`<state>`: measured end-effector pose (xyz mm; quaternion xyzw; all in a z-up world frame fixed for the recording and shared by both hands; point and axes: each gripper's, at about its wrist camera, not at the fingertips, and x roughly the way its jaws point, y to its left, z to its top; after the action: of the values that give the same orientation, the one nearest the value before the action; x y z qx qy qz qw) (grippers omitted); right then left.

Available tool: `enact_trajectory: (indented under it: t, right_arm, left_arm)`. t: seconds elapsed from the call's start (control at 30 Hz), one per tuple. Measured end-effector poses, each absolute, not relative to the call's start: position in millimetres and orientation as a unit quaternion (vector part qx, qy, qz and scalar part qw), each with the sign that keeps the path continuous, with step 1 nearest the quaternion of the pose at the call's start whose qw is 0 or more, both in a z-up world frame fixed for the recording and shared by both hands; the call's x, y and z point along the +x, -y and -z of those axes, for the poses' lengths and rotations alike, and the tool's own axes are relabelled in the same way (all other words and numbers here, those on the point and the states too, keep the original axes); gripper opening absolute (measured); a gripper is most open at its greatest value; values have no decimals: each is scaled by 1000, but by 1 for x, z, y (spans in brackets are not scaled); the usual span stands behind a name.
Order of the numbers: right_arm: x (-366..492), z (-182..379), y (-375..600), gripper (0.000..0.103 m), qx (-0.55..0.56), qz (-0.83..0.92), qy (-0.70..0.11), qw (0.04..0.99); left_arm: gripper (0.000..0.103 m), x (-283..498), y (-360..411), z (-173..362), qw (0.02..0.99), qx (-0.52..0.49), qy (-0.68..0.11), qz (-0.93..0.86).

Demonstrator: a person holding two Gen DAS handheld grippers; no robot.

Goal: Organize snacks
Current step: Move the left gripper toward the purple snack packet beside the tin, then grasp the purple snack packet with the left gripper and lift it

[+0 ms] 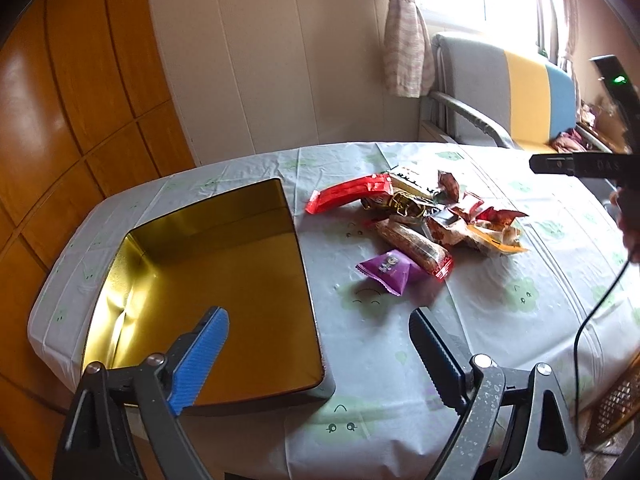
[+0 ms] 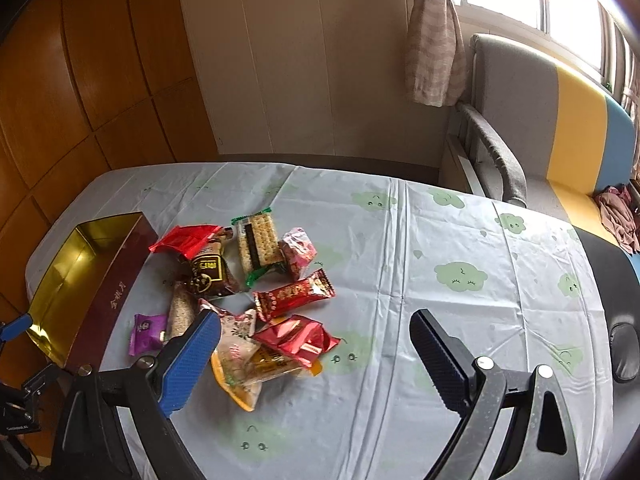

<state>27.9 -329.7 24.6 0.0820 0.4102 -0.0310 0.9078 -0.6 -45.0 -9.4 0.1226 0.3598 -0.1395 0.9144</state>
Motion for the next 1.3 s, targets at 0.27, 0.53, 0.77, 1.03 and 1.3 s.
enact_trajectory:
  t: [0.27, 0.53, 0.77, 1.03, 1.3]
  right_arm:
    - [31, 1, 368, 97, 146, 42, -431, 890]
    - [31, -5, 364, 97, 149, 17, -424, 893]
    - [34, -6, 359, 97, 149, 3, -424, 893]
    - [34, -6, 363, 75, 156, 15, -418, 895]
    - [35, 1, 358, 54, 161, -7, -429, 889]
  left_arm:
    - [87, 16, 64, 21, 893, 164, -381, 175]
    - [68, 56, 108, 39, 837, 234, -418, 265]
    - [68, 91, 143, 66, 794, 294, -442, 295]
    - [38, 112, 152, 86, 766, 256, -492, 327]
    - [37, 56, 133, 80, 781, 200, -481, 345]
